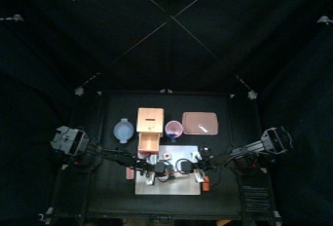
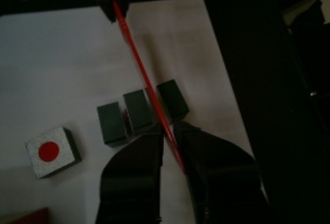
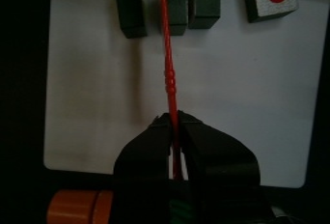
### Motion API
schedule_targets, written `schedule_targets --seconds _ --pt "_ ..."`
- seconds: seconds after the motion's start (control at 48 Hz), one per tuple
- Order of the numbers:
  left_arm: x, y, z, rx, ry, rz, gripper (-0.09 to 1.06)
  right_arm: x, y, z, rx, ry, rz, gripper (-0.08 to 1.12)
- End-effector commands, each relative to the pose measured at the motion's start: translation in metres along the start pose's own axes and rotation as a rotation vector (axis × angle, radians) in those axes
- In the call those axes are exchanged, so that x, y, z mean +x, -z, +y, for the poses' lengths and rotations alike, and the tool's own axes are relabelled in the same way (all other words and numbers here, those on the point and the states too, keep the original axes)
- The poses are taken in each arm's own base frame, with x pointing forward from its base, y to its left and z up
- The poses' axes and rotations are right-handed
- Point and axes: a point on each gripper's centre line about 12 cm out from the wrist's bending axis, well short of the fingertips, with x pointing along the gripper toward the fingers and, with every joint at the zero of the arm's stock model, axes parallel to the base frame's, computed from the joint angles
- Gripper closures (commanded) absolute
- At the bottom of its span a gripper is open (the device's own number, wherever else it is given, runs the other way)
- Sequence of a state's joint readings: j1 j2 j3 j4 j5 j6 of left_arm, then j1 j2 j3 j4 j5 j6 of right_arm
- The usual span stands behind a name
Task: Place sushi on board then cut the sushi with the knife then place the pieces on the plate
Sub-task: Cut the sushi into 4 pieces
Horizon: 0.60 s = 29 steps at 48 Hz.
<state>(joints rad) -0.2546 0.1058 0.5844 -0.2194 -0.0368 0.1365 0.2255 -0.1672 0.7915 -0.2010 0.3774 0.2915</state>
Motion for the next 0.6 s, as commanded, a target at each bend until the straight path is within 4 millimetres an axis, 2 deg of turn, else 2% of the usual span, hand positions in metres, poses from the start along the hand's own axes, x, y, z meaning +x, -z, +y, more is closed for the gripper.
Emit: schedule_targets --seconds 0.021,0.146,0.396,0.604 --pt "-0.011 -0.02 0.001 -0.015 -0.004 -0.084 0.28 -0.019 -0.02 -0.004 0.021 0.005 -0.073 0.62" --pt "-0.017 -0.026 0.002 -0.028 -0.012 -0.134 0.18 -0.03 -0.021 -0.005 0.04 0.004 -0.078 0.62" --pt "-0.035 -0.034 0.01 -0.007 -0.033 -0.216 0.17 -0.049 -0.004 -0.004 0.133 -0.026 -0.029 0.62" --pt "-0.044 -0.034 0.019 -0.007 -0.062 -0.291 0.17 -0.068 0.019 0.011 0.409 -0.186 0.025 0.62"
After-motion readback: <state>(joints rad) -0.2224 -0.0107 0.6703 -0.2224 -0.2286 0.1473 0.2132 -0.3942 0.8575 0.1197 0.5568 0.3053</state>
